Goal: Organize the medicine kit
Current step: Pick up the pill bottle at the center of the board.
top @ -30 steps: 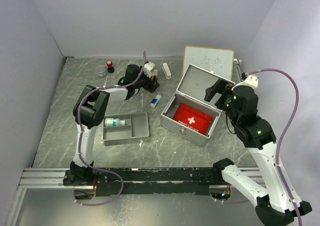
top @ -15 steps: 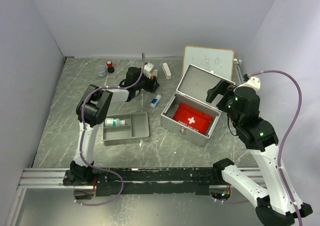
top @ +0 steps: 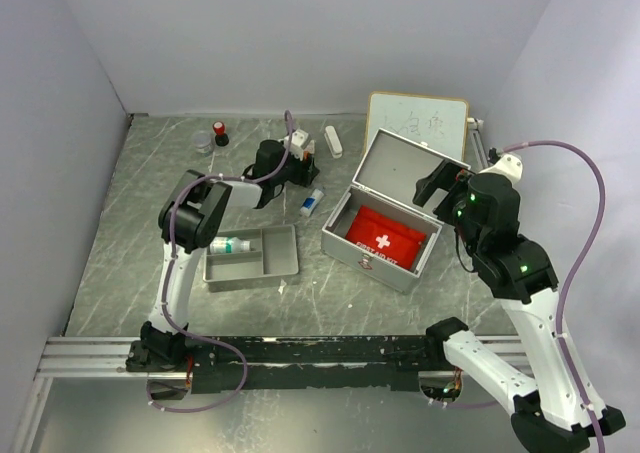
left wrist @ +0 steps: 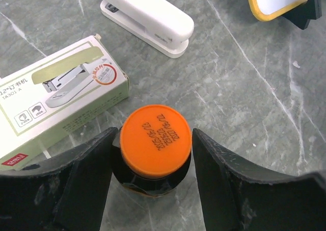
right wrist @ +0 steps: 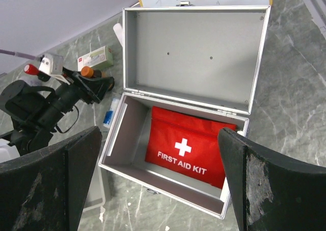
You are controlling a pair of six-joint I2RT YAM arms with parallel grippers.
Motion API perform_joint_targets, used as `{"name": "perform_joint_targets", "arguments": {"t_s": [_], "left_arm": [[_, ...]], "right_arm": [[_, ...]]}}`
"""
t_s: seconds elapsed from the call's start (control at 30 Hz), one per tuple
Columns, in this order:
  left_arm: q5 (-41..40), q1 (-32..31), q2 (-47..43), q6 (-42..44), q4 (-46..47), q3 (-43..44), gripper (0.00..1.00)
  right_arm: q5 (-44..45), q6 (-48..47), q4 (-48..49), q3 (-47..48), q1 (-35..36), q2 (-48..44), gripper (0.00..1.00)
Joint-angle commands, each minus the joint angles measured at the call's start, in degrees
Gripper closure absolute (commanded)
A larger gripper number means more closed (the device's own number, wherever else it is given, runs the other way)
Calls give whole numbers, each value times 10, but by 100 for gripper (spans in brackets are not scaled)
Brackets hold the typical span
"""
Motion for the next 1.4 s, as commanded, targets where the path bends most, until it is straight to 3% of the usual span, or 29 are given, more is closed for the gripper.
{"name": "perform_joint_targets", "arguments": {"t_s": [0.0, 0.07, 0.2, 0.37, 0.53, 0.67, 0.83, 1.07, 1.37], "left_arm": [[-16, -9, 4, -8, 41, -6, 35], [-15, -9, 4, -9, 42, -6, 49], [-16, -9, 3, -7, 45, -8, 69], [-17, -9, -10, 0, 34, -14, 72], [11, -5, -81, 38, -37, -31, 73], [62, 12, -158, 118, -184, -15, 73], [126, 42, -219, 245, -460, 66, 73], [116, 75, -300, 427, -795, 78, 72], [39, 73, -420, 535, -977, -7, 78]], "right_arm": [[11, 5, -10, 16, 0, 0, 0], [12, 7, -11, 15, 0, -1, 0], [12, 12, -11, 13, 0, -3, 0], [10, 16, -12, 11, 0, -2, 0], [11, 19, -6, 4, 0, -8, 0], [10, 19, 6, -7, 0, -15, 0], [5, 18, 21, -24, 0, -29, 0], [7, 32, 17, -30, -1, -58, 0], [14, 45, 27, -59, 0, -99, 0]]}}
